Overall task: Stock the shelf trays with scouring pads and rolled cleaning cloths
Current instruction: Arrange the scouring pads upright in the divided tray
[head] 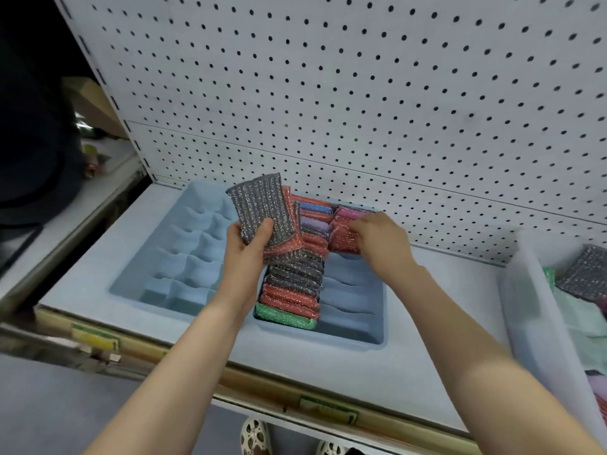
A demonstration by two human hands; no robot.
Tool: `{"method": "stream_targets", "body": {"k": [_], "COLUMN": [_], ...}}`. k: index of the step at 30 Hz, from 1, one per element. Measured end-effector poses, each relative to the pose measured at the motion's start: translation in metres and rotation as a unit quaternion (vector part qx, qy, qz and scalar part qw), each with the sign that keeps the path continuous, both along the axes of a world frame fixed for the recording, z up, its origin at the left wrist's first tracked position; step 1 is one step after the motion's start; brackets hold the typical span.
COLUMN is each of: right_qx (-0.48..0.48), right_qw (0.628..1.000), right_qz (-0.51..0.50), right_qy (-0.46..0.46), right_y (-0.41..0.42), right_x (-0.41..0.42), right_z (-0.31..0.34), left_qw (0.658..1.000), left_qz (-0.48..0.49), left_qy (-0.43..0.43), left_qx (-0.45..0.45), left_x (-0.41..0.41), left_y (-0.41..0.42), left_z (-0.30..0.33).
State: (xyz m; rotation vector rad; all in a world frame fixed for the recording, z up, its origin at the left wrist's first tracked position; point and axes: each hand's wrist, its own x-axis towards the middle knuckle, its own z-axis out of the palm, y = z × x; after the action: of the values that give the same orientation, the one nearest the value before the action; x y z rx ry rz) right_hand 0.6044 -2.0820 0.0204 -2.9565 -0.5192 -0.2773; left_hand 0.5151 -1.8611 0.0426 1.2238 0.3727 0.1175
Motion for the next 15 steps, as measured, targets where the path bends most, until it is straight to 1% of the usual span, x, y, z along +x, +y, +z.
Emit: {"method": "stream_targets", "body": {"k": [2, 3, 7, 9, 11, 12, 13, 15], "right_qx": [-0.054, -0.058, -0.002, 0.006, -0.007, 0.003, 0.042, 0.188], "right_qw": [0.998, 0.998, 0.998, 0.999, 1.000, 1.000, 0.999, 0.981], "right_qz": [0.011, 0.008, -0.030, -0.021, -0.016, -0.022, -0.026, -0.038], "right_qy": [-0.003, -0.007, -0.048, -0.042, -0.020, -0.001, 0.010, 0.020], "right_y": [0.007, 0.009, 0.007, 0.007, 0.006, 0.006, 0.006, 0.012], "right_x": [0.001, 0.001, 0.005, 0.004, 0.004, 0.004, 0.003, -0.005], "right_z": [-0.012, -0.017, -0.031, -0.034, -0.036, -0.034, -0.031, -0.017], "left_qw": [1.000, 1.000, 1.000, 1.000, 1.000, 1.000, 0.999, 0.999], "left_qz": [0.003, 0.004, -0.006, -0.013, -0.017, -0.018, -0.019, -0.024], "left_qy": [0.001, 0.004, 0.010, 0.009, 0.013, 0.014, 0.013, 0.017], "left_qx": [0.005, 0.005, -0.002, -0.008, -0.013, -0.017, -0.023, -0.031], "left_x": [-0.002, -0.002, -0.003, -0.003, -0.002, -0.001, -0.001, 0.000], "left_y": [0.001, 0.002, 0.005, 0.004, 0.001, -0.001, -0.004, -0.009], "left_z": [-0.001, -0.002, -0.002, -0.002, -0.004, -0.004, -0.002, 0.001]}}
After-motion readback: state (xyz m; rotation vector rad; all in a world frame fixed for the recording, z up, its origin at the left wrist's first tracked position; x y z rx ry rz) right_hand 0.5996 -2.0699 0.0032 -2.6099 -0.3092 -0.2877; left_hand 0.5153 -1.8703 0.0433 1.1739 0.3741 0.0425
